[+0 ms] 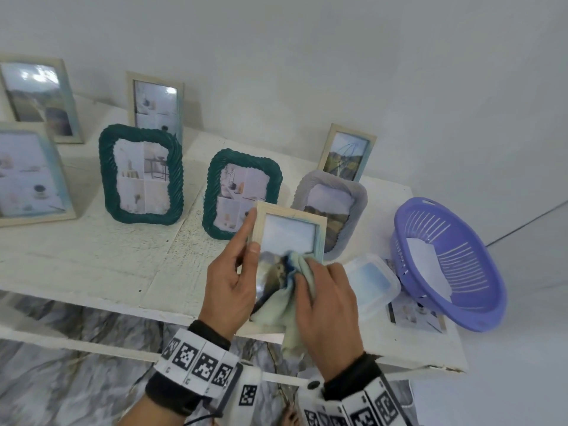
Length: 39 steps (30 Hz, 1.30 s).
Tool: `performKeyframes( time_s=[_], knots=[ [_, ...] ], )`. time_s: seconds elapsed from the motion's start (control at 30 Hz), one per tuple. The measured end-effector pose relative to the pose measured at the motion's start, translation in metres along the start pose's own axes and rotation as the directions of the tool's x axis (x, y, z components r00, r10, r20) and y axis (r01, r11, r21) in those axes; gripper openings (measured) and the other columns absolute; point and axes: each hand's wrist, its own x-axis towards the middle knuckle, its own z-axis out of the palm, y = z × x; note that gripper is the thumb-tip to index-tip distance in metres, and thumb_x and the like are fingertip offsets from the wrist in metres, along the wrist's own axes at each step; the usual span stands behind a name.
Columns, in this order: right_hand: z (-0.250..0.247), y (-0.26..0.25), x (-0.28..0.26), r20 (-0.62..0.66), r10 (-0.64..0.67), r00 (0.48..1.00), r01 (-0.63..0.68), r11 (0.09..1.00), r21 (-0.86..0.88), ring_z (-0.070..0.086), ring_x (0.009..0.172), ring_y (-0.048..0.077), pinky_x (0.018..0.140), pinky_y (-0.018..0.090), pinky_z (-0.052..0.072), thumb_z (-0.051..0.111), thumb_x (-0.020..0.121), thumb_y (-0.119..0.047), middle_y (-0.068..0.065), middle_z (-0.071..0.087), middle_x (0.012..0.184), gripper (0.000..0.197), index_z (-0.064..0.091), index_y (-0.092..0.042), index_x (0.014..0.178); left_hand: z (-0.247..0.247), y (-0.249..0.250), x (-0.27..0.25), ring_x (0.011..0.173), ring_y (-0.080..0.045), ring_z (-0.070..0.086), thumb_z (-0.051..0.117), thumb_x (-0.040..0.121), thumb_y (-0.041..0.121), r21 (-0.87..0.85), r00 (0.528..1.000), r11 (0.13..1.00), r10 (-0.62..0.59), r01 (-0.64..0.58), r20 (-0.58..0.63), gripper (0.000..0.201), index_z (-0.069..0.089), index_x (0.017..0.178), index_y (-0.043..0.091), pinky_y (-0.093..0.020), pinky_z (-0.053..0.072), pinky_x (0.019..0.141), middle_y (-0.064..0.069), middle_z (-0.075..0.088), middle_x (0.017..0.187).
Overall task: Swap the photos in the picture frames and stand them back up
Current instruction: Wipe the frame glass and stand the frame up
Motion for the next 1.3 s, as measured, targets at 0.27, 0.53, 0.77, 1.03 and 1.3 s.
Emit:
performKeyframes(
  time_s=[0.27,0.53,0.77,1.03,1.3],
  knots=[
    [-0.013,0.006,0.026,0.129,-0.176,0.976,0.178,0.984,-0.001,0.043,0.077,0.011,0.066,0.018,0.04,0.048,0.097,-0.022,-0.003,0.043,0.095,0.025,0.06,-0.012,0.117,0.003,-0.002,0.001,0.104,-0.01,0.057,0.045,0.101,0.019,-0.101,0.998,0.994,-0.037,0.042,0.051,0.044,0.043,0.145,0.025,-0.008,0.031,0.086,-0.022,0.064,0.113],
    [-0.021,0.006,0.0,0.335,-0.331,0.882,0.402,0.9,-0.171,0.046,0.073,0.018,0.062,0.029,0.048,0.063,0.089,-0.014,0.005,0.049,0.091,0.019,0.062,-0.01,0.108,-0.008,-0.014,0.001,0.047,-0.006,0.02,0.044,0.102,0.015,-0.019,0.994,0.994,-0.107,0.107,-0.022,0.044,0.043,0.144,0.03,-0.017,0.023,0.044,0.011,0.027,0.052],
    [-0.02,0.002,0.015,0.336,-0.334,0.881,0.369,0.929,-0.044,0.039,0.072,0.017,0.063,0.026,0.034,0.053,0.093,-0.017,0.004,0.043,0.09,0.02,0.064,-0.009,0.107,-0.008,-0.01,0.007,0.049,-0.007,0.023,0.046,0.102,0.016,0.016,0.992,0.992,-0.122,0.122,-0.019,0.044,0.046,0.143,0.032,-0.02,0.024,0.047,0.011,0.029,0.056],
    [-0.03,0.001,0.024,0.391,-0.412,0.823,0.486,0.867,-0.112,0.041,0.069,0.019,0.059,0.03,0.038,0.056,0.091,-0.018,0.005,0.044,0.086,0.021,0.066,-0.013,0.108,-0.004,-0.008,0.001,0.045,-0.005,0.021,0.045,0.102,0.014,-0.01,0.986,0.987,-0.163,0.162,-0.036,0.044,0.044,0.143,0.03,-0.015,0.022,0.045,0.012,0.024,0.048],
    [-0.043,-0.002,0.023,0.614,-0.503,0.608,0.607,0.793,0.049,0.033,0.072,0.015,0.058,0.033,0.04,0.046,0.095,-0.022,-0.004,0.029,0.085,0.027,0.068,-0.024,0.11,-0.003,-0.009,0.005,0.045,-0.004,0.018,0.045,0.102,0.013,-0.036,0.985,0.985,-0.17,0.169,-0.022,0.044,0.046,0.142,0.03,-0.016,0.022,0.044,0.013,0.021,0.048]
  ],
)
